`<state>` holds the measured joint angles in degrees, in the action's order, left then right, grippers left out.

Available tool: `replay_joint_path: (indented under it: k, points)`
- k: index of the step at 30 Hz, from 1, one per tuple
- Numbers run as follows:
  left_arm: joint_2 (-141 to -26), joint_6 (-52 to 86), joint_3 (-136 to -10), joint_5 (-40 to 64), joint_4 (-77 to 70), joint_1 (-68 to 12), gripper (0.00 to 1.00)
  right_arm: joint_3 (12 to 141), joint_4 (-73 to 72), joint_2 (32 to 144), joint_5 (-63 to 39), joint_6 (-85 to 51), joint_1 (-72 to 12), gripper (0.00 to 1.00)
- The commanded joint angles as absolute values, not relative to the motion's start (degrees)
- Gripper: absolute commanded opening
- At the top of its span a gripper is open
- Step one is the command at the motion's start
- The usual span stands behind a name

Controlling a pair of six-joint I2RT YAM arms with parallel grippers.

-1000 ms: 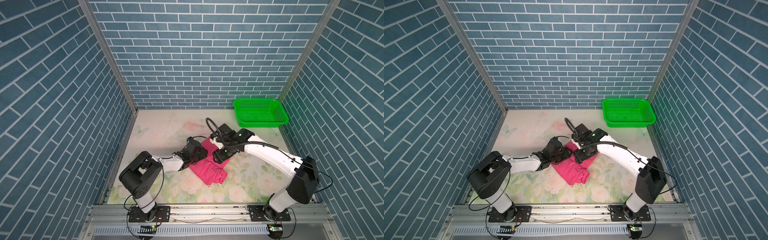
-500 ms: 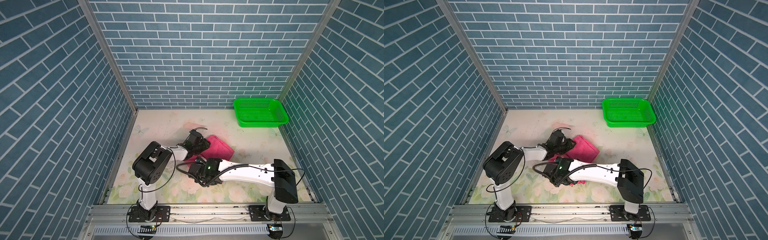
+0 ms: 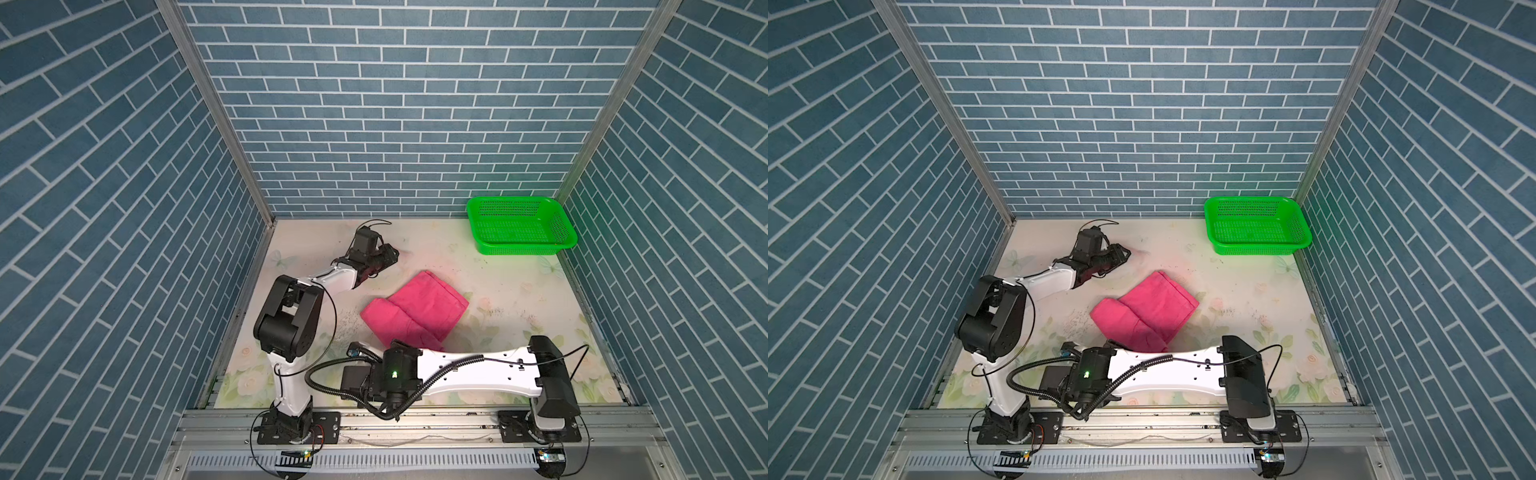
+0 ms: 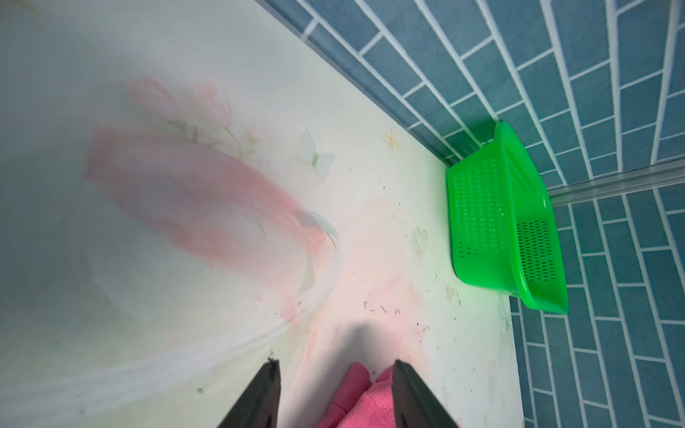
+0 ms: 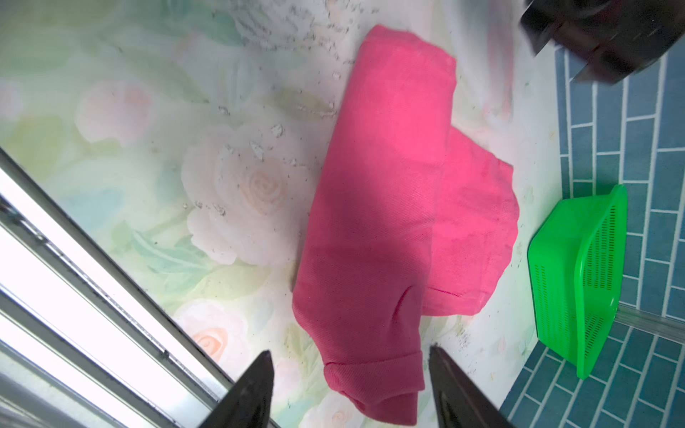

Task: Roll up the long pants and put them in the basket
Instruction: Roll the long pant at the center of the board.

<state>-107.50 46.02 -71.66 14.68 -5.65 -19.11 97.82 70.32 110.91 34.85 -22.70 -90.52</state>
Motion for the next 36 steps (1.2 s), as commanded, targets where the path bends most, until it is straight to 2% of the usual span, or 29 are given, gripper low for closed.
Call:
replay_joint_path:
  k: [1, 6, 9, 20, 31, 33, 36]
  points:
    - [-98.98, 42.93, -74.21, 16.43, 0.43, -11.29, 0.52, 94.23, 70.88, 113.19, 33.68, -24.11, -88.75, 0.68]
    - [-87.31, 40.73, -72.83, 20.19, 8.40, -0.28, 0.53, 92.04, 66.74, 119.82, 33.20, -23.39, -86.03, 0.69]
    - [-82.44, 38.35, -71.73, 21.45, 13.36, 3.01, 0.53, 93.75, 65.52, 123.25, 31.58, -23.03, -85.96, 0.70]
    - [-73.85, 36.90, -62.13, 21.51, 16.35, 5.01, 0.52, 95.12, 62.05, 132.13, 32.17, -21.89, -85.53, 0.71]
    - [-72.17, 37.53, -58.91, 22.37, 16.26, 5.01, 0.52, 92.14, 59.96, 140.75, 42.66, -25.31, -78.29, 0.69]
    - [-72.16, 37.23, -58.71, 22.64, 16.51, 5.01, 0.51, 91.41, 58.13, 142.01, 42.19, -24.62, -77.28, 0.60]
    - [-72.40, 35.96, -58.89, 22.79, 17.78, 5.01, 0.51, 89.59, 55.63, 141.82, 39.65, -24.00, -75.91, 0.22]
